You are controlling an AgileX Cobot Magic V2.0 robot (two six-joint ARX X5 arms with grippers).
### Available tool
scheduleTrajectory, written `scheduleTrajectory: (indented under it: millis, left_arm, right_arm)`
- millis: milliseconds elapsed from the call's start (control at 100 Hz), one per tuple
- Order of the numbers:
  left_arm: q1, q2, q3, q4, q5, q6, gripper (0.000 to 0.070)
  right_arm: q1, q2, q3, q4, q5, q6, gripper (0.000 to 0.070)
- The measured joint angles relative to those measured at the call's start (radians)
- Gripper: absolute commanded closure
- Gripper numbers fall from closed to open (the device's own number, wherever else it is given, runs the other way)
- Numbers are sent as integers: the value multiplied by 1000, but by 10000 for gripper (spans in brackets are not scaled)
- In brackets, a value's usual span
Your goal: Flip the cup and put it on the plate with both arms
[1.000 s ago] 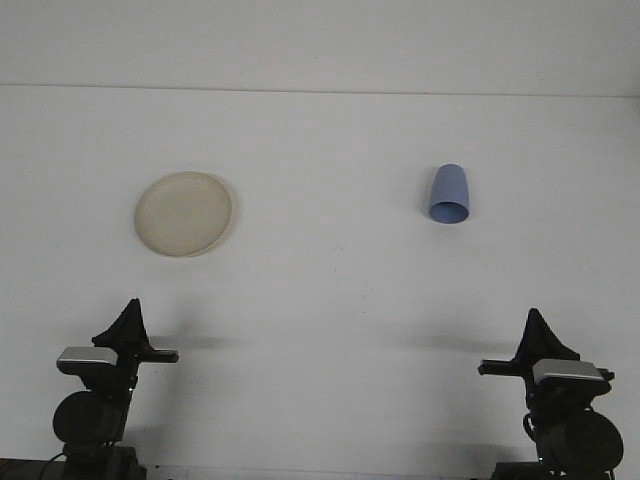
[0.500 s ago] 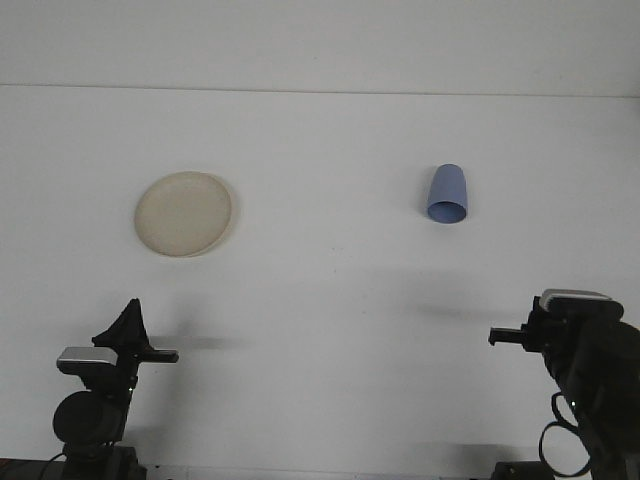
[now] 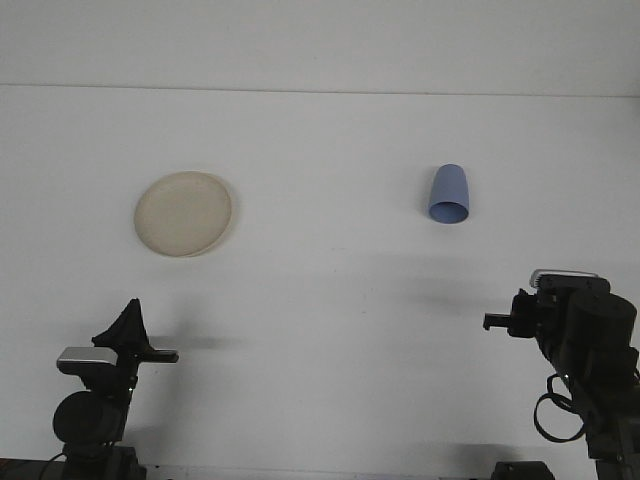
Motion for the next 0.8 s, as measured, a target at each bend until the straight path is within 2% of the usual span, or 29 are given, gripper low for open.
scheduleTrajectory:
  millis: [70,180,540,670,800]
  left_arm:
    - [0,0,0,0,0,0,686]
    - [0,0,0,0,0,0,686]
    - [0,0,0,0,0,0,686]
    - [0,0,0,0,0,0,686]
    - [0,0,0,0,0,0,686]
  right_arm:
    - [0,0,0,0,0,0,252]
    - [0,0,0,1,-11,0,202]
    - [0,74,0,59,-80,0,202]
    - [0,175,0,166,-88,0,202]
    - [0,285,0,330,-129,0,201]
